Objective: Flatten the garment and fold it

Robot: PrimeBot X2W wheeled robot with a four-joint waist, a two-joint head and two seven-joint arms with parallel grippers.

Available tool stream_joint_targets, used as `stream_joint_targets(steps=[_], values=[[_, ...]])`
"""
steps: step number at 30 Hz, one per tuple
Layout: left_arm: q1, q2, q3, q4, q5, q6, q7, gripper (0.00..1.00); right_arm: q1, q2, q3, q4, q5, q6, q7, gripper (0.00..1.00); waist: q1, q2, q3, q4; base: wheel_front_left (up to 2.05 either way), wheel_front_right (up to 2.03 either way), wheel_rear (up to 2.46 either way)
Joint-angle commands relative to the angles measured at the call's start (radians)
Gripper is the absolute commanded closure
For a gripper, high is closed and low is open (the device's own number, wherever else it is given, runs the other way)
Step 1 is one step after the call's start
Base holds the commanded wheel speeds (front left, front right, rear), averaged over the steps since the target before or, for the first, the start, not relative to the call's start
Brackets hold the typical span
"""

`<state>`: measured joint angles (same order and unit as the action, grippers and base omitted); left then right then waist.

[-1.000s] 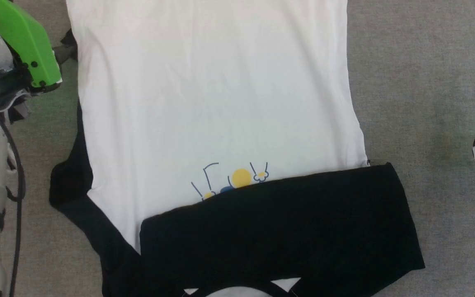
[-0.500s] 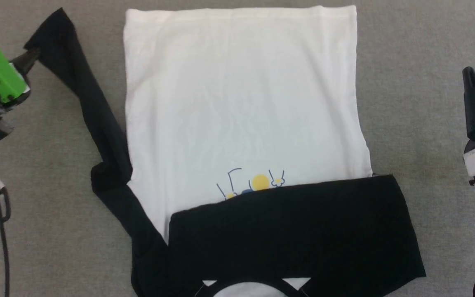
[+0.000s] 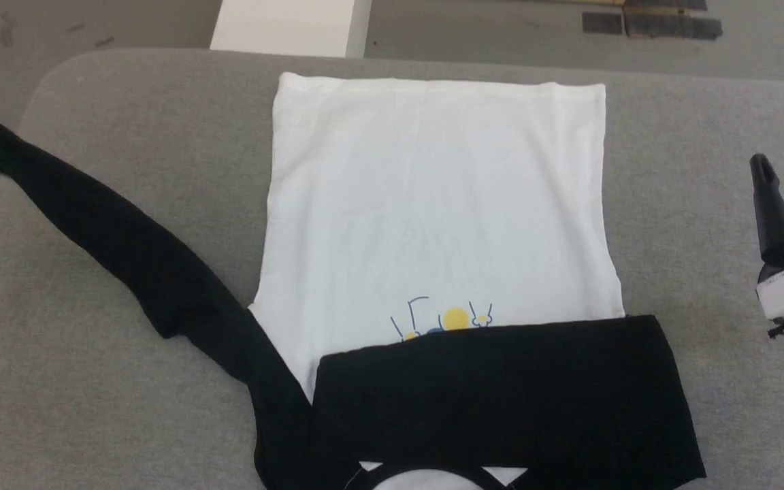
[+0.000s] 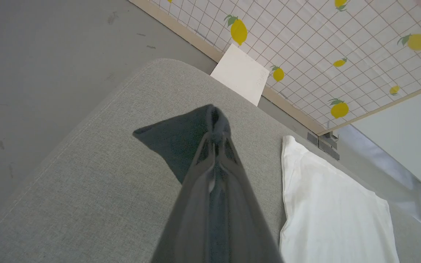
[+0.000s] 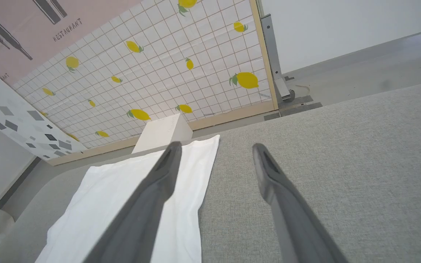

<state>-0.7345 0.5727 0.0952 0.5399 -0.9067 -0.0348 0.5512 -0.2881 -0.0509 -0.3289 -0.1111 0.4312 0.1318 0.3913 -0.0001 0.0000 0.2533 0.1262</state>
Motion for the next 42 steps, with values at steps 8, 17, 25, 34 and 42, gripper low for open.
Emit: stream_joint_targets(steps=[8, 17, 25, 34, 42], values=[[0.01, -0.03, -0.078, -0.206, -0.005, -0.065, 0.01, 1.0, 0.067, 0.001, -0.026, 0.018, 0.017, -0.001, 0.001, 0.0, 0.0001, 0.0, -0.125, 0.036, 0.0, 0.0, 0.0], [0.085, -0.183, -0.32, -0.48, 0.037, -0.074, 0.094, 1.0, 0.097, 0.001, -0.025, 0.028, 0.036, -0.001, 0.003, 0.0, 0.0001, 0.0, -0.167, 0.036, 0.0, 0.0, 0.0], [0.184, -0.378, -0.589, -0.517, 0.046, -0.084, 0.135, 1.0, 0.099, 0.001, 0.002, 0.045, 0.055, -0.001, -0.01, 0.0, 0.0001, 0.0, -0.163, 0.002, 0.0, 0.0, 0.0], [0.21, -0.473, -0.863, -0.4, 0.027, -0.095, 0.141, 1.0, 0.09, 0.001, 0.01, 0.059, 0.058, -0.001, -0.022, 0.0, 0.0001, 0.0, -0.133, -0.05, 0.0, 0.0, 0.0], [0.202, -0.424, -1.043, -0.31, -0.003, -0.096, 0.16, 1.0, 0.079, 0.001, 0.011, 0.061, 0.058, -0.001, -0.033, 0.0, 0.0001, 0.0, -0.114, -0.069, 0.0, 0.0, 0.0]])
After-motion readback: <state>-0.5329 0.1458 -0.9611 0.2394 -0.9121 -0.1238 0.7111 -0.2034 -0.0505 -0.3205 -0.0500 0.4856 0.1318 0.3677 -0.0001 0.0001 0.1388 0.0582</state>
